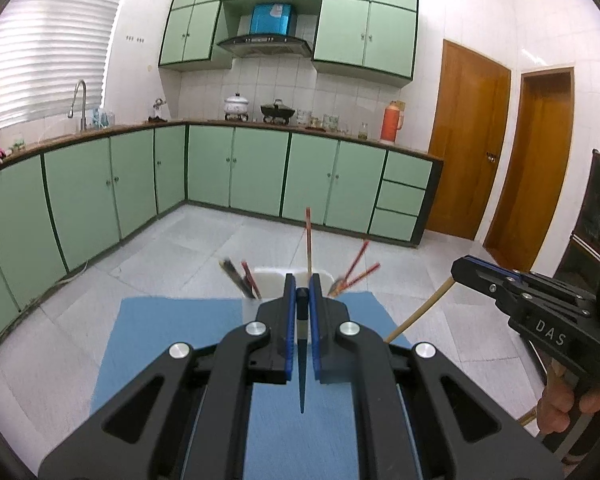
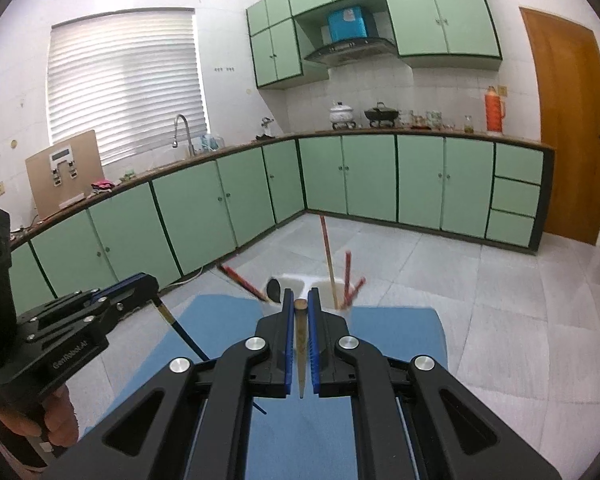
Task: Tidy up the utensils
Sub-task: 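Carry the black chopstick with the left tool while the right carries the wooden one to the holder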
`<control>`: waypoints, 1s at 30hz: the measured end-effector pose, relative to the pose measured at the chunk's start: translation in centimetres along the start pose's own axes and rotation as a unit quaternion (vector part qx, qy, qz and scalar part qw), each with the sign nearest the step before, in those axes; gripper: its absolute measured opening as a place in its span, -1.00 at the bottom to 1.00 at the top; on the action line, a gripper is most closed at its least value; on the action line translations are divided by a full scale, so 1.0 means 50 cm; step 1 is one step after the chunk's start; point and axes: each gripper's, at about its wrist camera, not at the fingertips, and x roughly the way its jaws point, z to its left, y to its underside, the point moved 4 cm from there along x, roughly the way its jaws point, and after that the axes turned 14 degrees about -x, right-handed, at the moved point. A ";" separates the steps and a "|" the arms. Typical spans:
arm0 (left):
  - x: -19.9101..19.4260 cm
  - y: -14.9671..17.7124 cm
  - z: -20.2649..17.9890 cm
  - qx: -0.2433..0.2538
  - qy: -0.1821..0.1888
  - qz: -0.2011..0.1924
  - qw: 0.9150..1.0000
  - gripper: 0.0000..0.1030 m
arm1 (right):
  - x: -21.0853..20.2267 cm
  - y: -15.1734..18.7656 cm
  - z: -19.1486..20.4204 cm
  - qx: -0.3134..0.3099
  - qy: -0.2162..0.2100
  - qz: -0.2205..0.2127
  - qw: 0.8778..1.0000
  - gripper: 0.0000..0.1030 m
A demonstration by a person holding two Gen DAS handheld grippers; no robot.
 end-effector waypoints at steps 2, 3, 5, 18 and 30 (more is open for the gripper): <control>0.002 -0.020 -0.003 0.002 0.003 -0.010 1.000 -0.89 | 0.000 -0.022 0.001 -0.006 0.001 -0.008 1.000 -0.87; 0.003 -0.033 -0.006 0.002 0.005 -0.017 1.000 -0.89 | 0.001 -0.036 0.001 -0.009 0.001 -0.014 1.000 -0.87; 0.005 -0.057 -0.012 0.004 0.007 -0.031 0.999 -0.89 | 0.001 -0.061 0.000 -0.013 0.002 -0.023 1.000 -0.87; 0.061 -0.216 -0.048 -0.001 0.010 -0.134 0.991 -0.89 | 0.062 -0.185 -0.039 -0.022 0.030 -0.062 0.997 -0.87; 0.246 -0.197 -0.015 0.001 -0.027 -0.124 0.992 -0.89 | 0.215 -0.143 -0.073 -0.018 0.039 -0.003 0.999 -0.87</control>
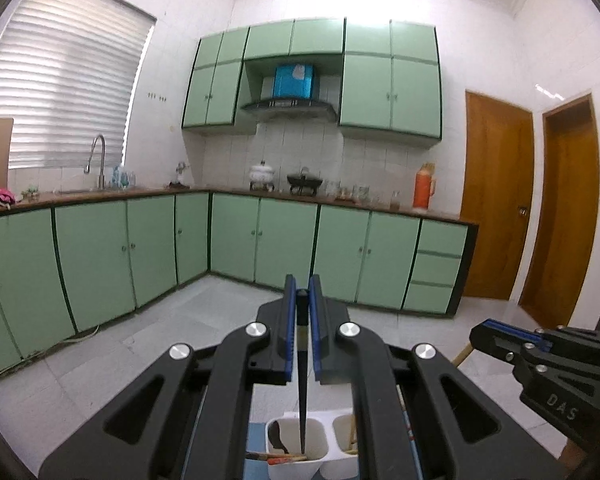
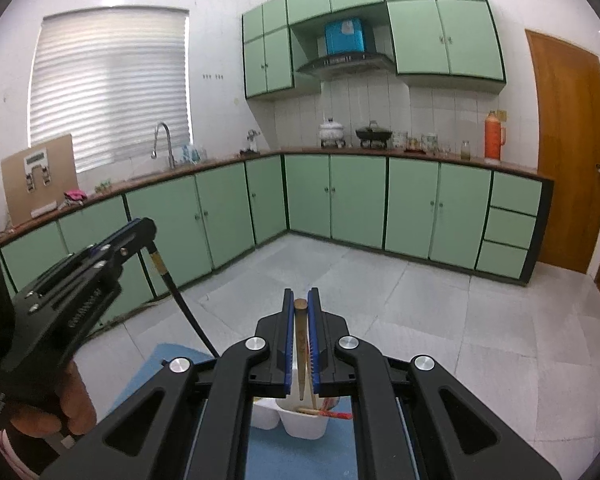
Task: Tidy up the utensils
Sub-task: 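Carry the black chopstick with the left tool while the right carries the wooden one to the holder, then open both tools above the white holder to drop the chopsticks in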
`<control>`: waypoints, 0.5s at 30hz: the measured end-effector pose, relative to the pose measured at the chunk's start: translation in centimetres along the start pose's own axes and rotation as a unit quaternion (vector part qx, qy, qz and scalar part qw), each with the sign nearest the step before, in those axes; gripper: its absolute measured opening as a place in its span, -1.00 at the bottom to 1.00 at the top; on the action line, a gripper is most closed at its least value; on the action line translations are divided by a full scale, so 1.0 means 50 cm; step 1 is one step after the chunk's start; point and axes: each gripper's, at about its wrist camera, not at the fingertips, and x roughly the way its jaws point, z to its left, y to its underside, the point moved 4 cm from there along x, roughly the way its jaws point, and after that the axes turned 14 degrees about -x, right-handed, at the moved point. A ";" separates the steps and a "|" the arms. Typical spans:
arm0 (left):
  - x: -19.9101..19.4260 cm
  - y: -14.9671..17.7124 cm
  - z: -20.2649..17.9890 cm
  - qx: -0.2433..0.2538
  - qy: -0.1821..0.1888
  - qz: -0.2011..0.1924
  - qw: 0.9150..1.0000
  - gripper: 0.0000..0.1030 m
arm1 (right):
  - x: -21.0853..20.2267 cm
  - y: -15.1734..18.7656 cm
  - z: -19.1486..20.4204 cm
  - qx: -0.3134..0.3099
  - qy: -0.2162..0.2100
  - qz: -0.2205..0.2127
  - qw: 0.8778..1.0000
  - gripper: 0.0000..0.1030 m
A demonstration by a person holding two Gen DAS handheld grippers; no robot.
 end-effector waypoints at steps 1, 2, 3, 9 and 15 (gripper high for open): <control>0.009 0.008 0.004 0.001 -0.003 0.005 1.000 -0.89 | 0.012 0.008 0.001 0.000 -0.001 0.006 1.000 -0.87; 0.021 0.019 0.010 0.003 -0.007 0.013 1.000 -0.89 | 0.023 0.016 0.001 -0.001 -0.002 0.011 1.000 -0.87; 0.033 0.031 0.013 0.004 -0.009 0.021 1.000 -0.89 | 0.031 0.020 0.002 -0.002 -0.002 0.015 1.000 -0.87; 0.062 0.079 0.040 0.015 -0.020 0.053 0.998 -0.89 | 0.069 0.053 0.009 -0.002 -0.012 0.036 0.999 -0.87; 0.085 0.113 0.060 0.020 -0.029 0.086 0.996 -0.89 | 0.096 0.082 0.020 -0.008 -0.022 0.058 0.998 -0.87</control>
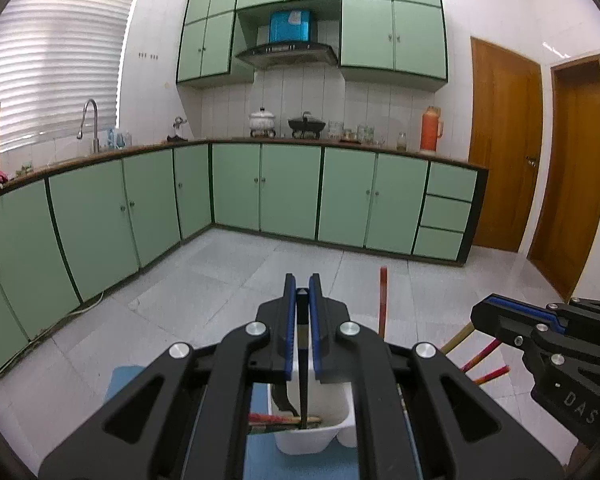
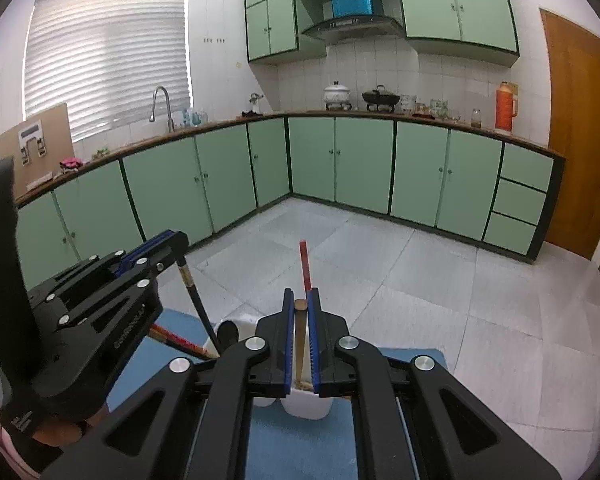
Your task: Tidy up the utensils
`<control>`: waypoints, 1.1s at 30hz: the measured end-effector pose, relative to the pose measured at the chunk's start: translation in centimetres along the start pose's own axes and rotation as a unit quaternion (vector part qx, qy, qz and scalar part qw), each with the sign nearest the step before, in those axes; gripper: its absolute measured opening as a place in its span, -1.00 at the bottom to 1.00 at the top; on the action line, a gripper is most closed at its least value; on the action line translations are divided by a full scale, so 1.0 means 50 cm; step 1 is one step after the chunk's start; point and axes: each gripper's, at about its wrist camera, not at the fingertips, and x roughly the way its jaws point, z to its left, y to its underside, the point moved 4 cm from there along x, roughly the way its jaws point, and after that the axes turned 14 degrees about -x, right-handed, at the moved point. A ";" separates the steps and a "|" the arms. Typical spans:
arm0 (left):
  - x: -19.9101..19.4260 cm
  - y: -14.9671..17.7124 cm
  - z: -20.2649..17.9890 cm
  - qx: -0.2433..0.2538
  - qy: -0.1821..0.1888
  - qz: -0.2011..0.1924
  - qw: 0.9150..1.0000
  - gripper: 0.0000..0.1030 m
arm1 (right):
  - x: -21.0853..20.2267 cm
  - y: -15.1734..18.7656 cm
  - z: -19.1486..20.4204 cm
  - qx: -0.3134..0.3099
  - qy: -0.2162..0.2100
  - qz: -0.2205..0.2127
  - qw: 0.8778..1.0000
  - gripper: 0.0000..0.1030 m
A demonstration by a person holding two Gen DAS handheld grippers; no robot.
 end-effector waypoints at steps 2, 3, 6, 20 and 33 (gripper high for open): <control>0.008 0.009 0.007 0.001 -0.003 0.011 1.000 -0.88 | 0.009 0.008 0.000 0.000 -0.005 0.008 1.000 -0.87; 0.010 0.012 0.010 0.003 -0.004 0.016 1.000 -0.88 | 0.013 0.010 0.000 0.001 -0.008 0.011 1.000 -0.87; 0.007 0.015 0.020 0.003 -0.006 0.020 1.000 -0.81 | 0.010 0.014 -0.005 0.005 -0.011 0.010 1.000 -0.85; -0.141 -0.012 0.040 -0.002 0.007 -0.033 0.999 0.47 | -0.122 0.027 -0.052 0.039 0.024 -0.052 0.998 0.01; -0.290 0.063 0.063 -0.016 -0.002 -0.023 1.000 0.88 | -0.230 0.124 -0.007 0.054 0.021 -0.057 0.997 0.53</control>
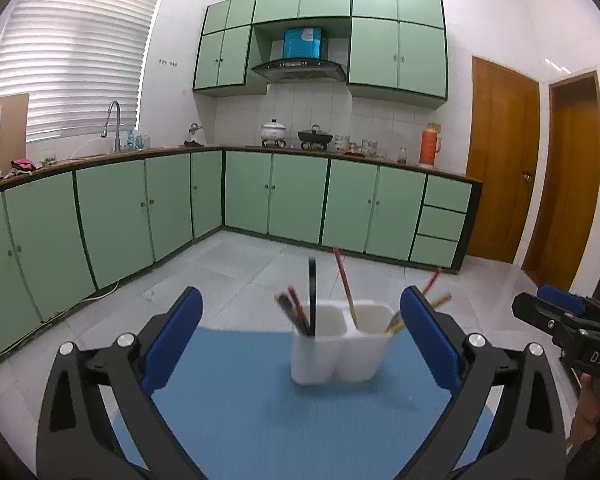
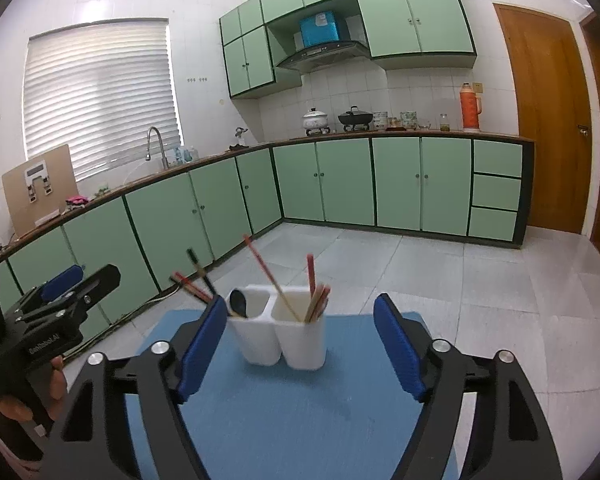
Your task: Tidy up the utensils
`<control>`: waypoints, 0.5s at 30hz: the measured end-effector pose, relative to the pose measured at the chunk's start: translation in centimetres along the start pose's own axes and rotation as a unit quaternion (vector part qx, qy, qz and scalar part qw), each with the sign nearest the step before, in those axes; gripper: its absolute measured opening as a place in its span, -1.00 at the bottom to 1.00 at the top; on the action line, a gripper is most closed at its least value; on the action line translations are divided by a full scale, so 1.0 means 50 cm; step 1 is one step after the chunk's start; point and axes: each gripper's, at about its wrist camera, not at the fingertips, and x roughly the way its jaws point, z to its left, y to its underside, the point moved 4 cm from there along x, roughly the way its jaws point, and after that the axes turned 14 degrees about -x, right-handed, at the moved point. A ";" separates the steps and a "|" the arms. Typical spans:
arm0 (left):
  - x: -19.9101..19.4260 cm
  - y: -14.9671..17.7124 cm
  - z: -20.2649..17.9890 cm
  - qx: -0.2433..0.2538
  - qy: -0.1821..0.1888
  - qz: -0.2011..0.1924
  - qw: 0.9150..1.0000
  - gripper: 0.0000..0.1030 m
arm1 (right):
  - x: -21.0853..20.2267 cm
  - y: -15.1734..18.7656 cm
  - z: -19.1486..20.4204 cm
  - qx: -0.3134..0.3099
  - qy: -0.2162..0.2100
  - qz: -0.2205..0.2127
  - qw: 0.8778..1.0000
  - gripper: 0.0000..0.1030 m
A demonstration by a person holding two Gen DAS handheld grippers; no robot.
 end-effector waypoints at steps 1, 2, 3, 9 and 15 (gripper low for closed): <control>-0.012 0.008 0.001 0.005 -0.003 0.003 1.000 0.89 | -0.008 0.006 0.004 -0.002 -0.001 0.000 1.000 0.55; -0.020 0.012 0.000 0.007 -0.003 0.005 1.000 0.89 | -0.018 0.014 0.008 -0.002 -0.002 0.000 1.000 0.58; -0.030 0.018 0.001 0.008 -0.004 0.007 1.000 0.89 | -0.028 0.019 0.012 -0.002 -0.006 0.000 1.000 0.61; -0.089 0.044 -0.005 0.019 0.000 0.019 1.000 0.89 | -0.071 0.035 0.044 -0.002 -0.027 0.000 1.000 0.69; -0.131 0.071 -0.017 0.027 0.008 0.044 0.999 0.89 | -0.102 0.061 0.082 -0.004 -0.036 0.014 0.999 0.80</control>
